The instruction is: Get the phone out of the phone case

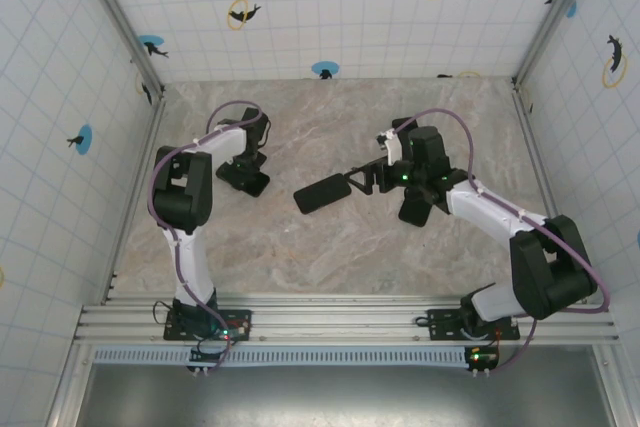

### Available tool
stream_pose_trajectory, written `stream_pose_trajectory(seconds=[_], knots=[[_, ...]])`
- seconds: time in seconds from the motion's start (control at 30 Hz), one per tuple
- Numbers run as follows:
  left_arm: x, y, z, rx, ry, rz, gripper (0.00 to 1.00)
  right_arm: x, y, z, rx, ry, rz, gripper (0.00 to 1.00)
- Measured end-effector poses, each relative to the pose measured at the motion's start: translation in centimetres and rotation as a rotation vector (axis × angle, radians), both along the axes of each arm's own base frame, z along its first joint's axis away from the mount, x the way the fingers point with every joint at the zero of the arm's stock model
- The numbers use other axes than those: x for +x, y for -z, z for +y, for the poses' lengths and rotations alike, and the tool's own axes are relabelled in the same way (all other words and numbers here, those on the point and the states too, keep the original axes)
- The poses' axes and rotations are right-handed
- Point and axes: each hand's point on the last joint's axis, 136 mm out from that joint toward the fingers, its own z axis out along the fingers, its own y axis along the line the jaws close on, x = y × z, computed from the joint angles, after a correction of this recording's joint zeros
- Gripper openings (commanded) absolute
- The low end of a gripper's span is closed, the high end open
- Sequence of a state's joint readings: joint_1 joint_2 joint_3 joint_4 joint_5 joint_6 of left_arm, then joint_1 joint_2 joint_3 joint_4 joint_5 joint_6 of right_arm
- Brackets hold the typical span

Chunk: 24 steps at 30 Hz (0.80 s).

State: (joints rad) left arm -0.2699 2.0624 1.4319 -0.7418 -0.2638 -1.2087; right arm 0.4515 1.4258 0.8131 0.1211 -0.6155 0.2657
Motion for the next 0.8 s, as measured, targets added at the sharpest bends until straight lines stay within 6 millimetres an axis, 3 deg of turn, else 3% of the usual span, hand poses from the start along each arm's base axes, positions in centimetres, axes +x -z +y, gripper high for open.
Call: stream_pose_trajectory(seconds=[0.27,0.43,0.63,0.8], knots=[[-1.5,-0.6,-0.6,-0.045,0.049,0.009,0.70,-1.1,0.4,0.5,0.148,0.043,0.098,0.99],[-1.4,-3.5,-2.1,-0.085,0.128,-0.051,0.70,-1.8,-0.6,2.1,0.213,0.036,0.137,0.99],[-1.4,-7.6,-5.8,-0.127,0.260,-0.158,0.70,-3.0,0.2,4.3,0.217,0.009,0.181,0.99],[-2.3,-9.8,-10.5,-0.177,0.397,-0.220,0.70,-2.8,1.2,6.2,0.232,-0.010,0.232,0.97]])
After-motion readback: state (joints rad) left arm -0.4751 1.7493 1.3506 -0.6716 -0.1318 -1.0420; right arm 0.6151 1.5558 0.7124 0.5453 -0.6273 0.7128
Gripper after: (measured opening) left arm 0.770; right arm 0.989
